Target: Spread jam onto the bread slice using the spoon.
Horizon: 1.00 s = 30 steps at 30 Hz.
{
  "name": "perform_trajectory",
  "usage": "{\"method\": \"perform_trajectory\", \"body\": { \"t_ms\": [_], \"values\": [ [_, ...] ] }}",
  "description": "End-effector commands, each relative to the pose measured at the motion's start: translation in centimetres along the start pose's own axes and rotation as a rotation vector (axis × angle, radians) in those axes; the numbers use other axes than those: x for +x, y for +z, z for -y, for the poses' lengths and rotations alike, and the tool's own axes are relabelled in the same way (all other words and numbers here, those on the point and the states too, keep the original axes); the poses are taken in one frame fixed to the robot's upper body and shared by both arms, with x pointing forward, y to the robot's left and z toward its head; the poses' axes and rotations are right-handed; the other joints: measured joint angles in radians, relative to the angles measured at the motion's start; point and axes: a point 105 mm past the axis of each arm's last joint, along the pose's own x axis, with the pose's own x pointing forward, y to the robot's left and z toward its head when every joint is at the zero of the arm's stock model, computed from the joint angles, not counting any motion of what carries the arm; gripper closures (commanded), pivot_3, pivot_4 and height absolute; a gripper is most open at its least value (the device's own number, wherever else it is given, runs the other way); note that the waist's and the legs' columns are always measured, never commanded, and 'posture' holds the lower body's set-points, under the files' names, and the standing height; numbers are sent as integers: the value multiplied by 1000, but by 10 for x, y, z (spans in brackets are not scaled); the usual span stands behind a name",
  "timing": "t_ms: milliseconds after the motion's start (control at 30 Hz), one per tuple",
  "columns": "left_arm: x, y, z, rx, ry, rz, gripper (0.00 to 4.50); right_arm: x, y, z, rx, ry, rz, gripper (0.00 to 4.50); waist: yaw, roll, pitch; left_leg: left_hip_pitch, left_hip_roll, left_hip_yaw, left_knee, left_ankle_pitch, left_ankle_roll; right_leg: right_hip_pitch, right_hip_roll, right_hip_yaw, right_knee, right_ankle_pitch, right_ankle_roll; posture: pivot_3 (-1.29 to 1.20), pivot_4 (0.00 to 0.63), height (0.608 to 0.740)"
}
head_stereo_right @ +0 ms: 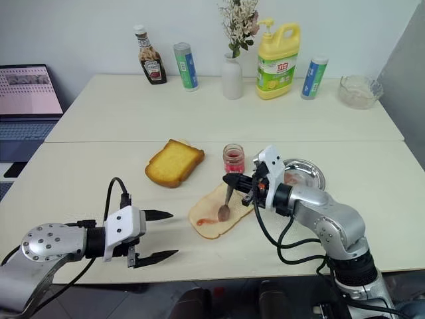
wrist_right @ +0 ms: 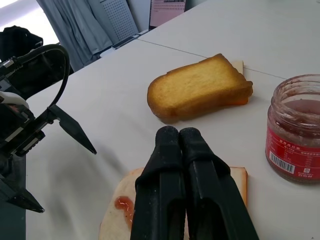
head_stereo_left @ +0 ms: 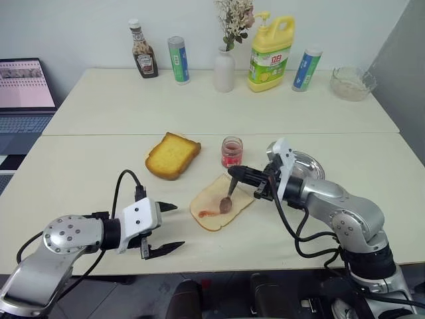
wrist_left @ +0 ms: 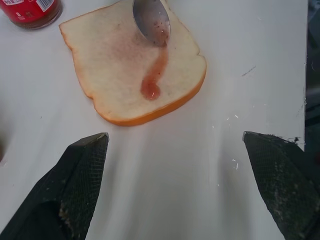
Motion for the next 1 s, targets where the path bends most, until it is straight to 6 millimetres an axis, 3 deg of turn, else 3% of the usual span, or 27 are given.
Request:
{"method": "perform_trajectory", "body": {
  "t_ms": [33, 367, 533, 800, 1000],
  "values": [
    [0, 6, 0, 38, -1, 11, 0, -7, 21, -3, -75, 4, 69, 4485, 0, 0, 0, 0, 0, 0, 0, 0, 0, 0, 0, 0, 0, 0, 0, 0, 150, 740],
    [-2, 5, -3, 58, 18, 6, 0, -21, 26, 16, 81, -73, 112, 4485, 1, 0, 0, 0, 0, 0, 0, 0, 0, 0, 0, 0, 0, 1, -1, 0, 150, 740],
    [-3, 7, -5, 58, 33, 23, 0, -22, 22, 15, 301, -67, 150, 4485, 0, 0, 0, 0, 0, 0, 0, 0, 0, 0, 0, 0, 0, 1, -1, 0, 150, 740],
    [-6, 8, -13, 81, 58, 33, 0, 8, -18, 7, 606, -100, 136, 4485, -2, 0, 0, 0, 0, 0, 0, 0, 0, 0, 0, 0, 0, 1, -2, 0, 150, 740],
    [-6, 7, -14, 89, 53, 35, 0, 27, -32, 9, 708, -124, 126, 4485, -2, 0, 0, 0, 0, 0, 0, 0, 0, 0, 0, 0, 0, 1, -1, 0, 150, 740]
  ]
}}
